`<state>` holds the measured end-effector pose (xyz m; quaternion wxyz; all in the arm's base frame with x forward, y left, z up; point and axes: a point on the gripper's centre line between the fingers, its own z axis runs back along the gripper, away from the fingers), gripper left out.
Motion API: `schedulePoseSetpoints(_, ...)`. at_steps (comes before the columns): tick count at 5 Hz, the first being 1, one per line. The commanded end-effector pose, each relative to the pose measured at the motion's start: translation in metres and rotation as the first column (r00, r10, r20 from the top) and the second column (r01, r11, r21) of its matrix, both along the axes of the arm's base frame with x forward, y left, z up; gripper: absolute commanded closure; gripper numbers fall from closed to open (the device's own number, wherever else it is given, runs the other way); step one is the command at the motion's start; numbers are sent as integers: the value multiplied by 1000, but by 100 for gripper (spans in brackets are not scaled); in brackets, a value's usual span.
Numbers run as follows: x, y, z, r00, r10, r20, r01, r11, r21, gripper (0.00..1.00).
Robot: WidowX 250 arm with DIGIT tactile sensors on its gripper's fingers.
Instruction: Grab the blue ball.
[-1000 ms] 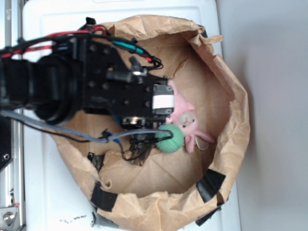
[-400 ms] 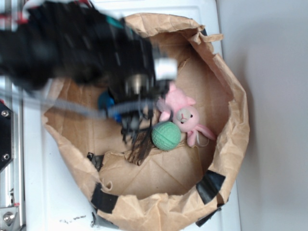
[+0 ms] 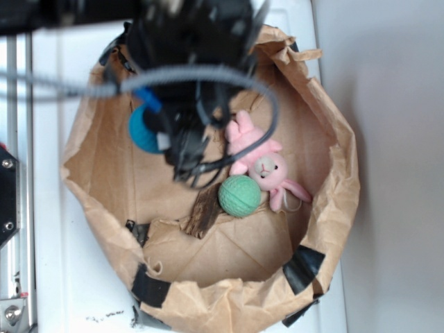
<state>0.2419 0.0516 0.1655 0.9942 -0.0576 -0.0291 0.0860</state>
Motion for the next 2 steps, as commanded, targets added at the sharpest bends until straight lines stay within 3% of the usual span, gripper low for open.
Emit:
schedulePoseSetpoints(1, -5, 5, 16, 996, 8, 86, -10, 1000, 19, 100)
schedulePoseSetpoints(2, -8, 5, 12, 994, -10, 105, 8, 1000, 26, 100)
